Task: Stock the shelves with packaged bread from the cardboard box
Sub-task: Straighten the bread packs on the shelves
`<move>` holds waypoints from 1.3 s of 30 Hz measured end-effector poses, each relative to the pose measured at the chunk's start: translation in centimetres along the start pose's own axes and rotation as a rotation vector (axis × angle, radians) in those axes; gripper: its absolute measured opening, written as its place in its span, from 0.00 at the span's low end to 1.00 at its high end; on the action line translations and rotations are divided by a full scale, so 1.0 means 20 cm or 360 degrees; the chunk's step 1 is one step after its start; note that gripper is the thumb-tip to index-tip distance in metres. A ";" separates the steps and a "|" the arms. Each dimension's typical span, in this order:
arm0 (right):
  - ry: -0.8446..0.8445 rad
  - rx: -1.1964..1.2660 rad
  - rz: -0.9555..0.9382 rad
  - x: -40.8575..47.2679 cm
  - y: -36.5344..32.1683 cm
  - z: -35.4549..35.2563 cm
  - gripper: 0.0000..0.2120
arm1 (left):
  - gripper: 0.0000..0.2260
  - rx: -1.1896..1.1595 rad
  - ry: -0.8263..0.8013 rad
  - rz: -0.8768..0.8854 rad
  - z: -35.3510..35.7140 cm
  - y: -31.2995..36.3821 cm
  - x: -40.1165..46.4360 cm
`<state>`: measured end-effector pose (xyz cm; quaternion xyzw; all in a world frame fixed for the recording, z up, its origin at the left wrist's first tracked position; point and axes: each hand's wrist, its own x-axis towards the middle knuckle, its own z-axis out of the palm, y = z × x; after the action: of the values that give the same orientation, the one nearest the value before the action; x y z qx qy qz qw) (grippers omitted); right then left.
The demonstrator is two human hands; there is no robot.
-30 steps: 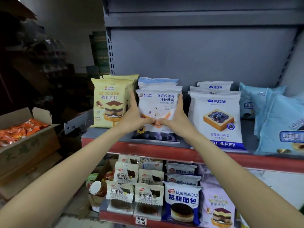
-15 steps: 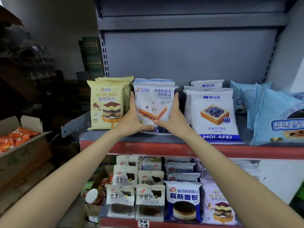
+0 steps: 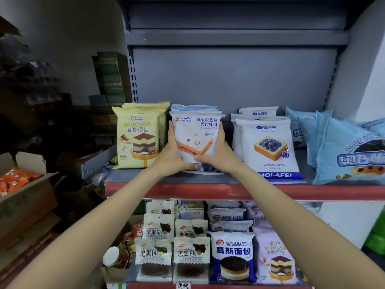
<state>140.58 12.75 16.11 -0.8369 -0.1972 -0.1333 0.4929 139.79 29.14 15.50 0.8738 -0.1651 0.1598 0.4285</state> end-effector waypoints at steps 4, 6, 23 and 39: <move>-0.0086 0.0038 0.0030 0.00 -0.02 0.00 0.51 | 0.67 -0.0103 -0.0031 -0.0042 0.00 -0.02 0.02; -0.0088 0.0013 0.0007 0.01 -0.02 0.00 0.52 | 0.67 -0.0123 -0.0022 -0.0042 0.00 -0.02 0.03; 0.0060 -0.0170 0.0053 -0.14 -0.08 -0.09 0.53 | 0.53 0.0369 0.0148 -0.0114 -0.06 0.07 -0.10; 0.0188 -0.0742 -0.0088 -0.49 0.13 -0.71 0.31 | 0.42 0.0029 0.0050 0.0291 0.48 0.57 -0.13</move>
<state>132.63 -2.93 16.75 -0.9131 -0.1547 -0.2373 0.2933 133.99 15.25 16.83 0.8563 -0.2361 0.2135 0.4068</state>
